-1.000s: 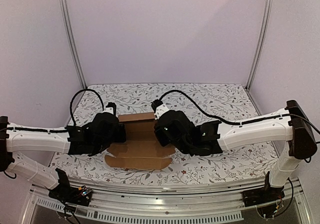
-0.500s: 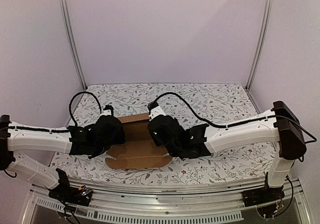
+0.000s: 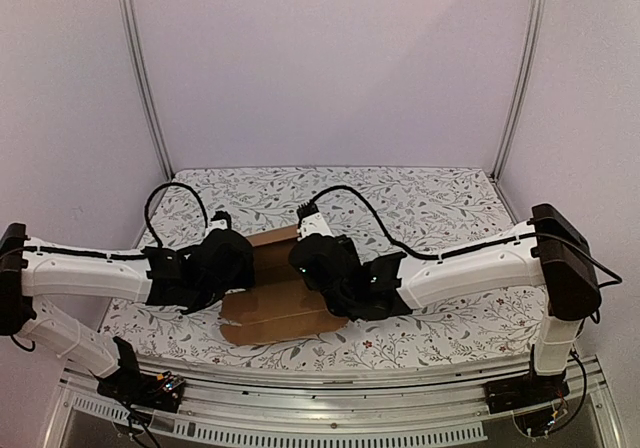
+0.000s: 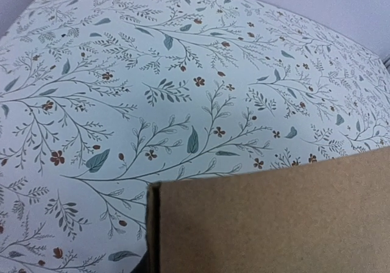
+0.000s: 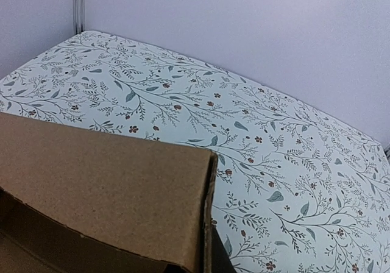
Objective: Fold the paper box
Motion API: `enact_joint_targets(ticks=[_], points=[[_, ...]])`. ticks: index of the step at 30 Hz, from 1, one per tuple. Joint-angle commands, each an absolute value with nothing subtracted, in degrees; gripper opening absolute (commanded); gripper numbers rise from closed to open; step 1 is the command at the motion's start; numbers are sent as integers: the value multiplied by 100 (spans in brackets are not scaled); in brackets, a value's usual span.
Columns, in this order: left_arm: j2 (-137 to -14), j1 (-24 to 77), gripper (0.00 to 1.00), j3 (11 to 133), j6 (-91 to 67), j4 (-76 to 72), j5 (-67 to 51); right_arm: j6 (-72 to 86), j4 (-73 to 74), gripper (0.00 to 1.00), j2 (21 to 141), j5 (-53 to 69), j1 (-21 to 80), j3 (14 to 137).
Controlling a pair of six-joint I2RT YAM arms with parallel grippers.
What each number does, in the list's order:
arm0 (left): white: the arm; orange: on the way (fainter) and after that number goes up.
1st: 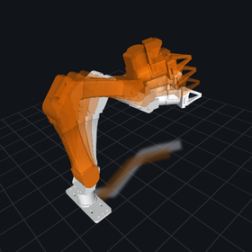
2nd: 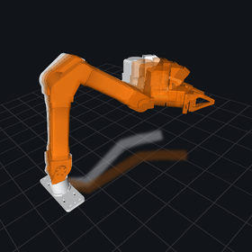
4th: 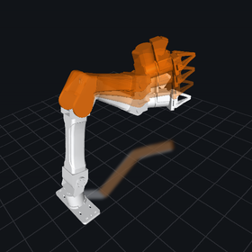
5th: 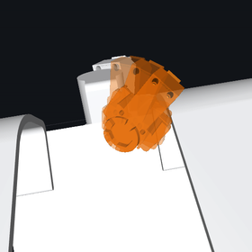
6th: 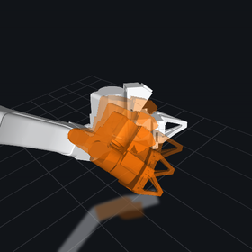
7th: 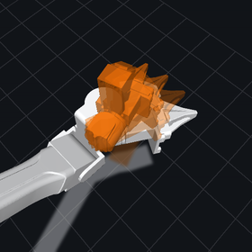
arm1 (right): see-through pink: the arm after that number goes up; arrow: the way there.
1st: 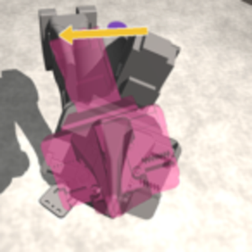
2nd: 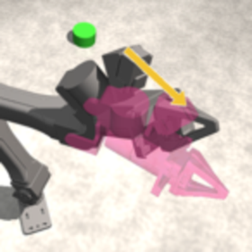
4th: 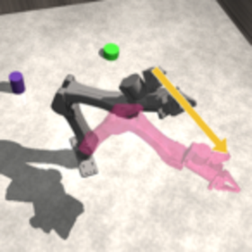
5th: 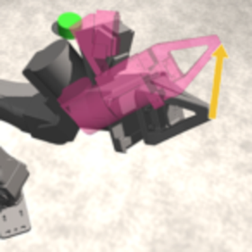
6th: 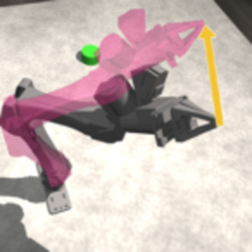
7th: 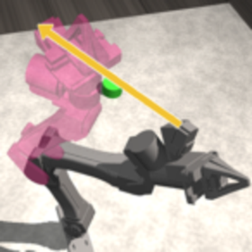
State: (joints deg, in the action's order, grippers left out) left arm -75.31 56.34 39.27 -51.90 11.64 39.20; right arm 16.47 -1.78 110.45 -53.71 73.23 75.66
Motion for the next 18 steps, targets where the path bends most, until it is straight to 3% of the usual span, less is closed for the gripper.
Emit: enact_joint_targets(ticks=[1, 12, 18], points=[[-7544, 5721, 29, 4096, -5118, 1085, 3802, 1635, -235, 0, 11145, -5393, 7490, 7732], [-7187, 5848, 55, 4003, -4731, 1084, 3164, 1424, -177, 0, 11215, -5553, 7440, 7805], [-6675, 5854, 62, 3752, -4572, 1151, 2814, 1331, -185, 0, 11279, -5474, 7302, 7805]])
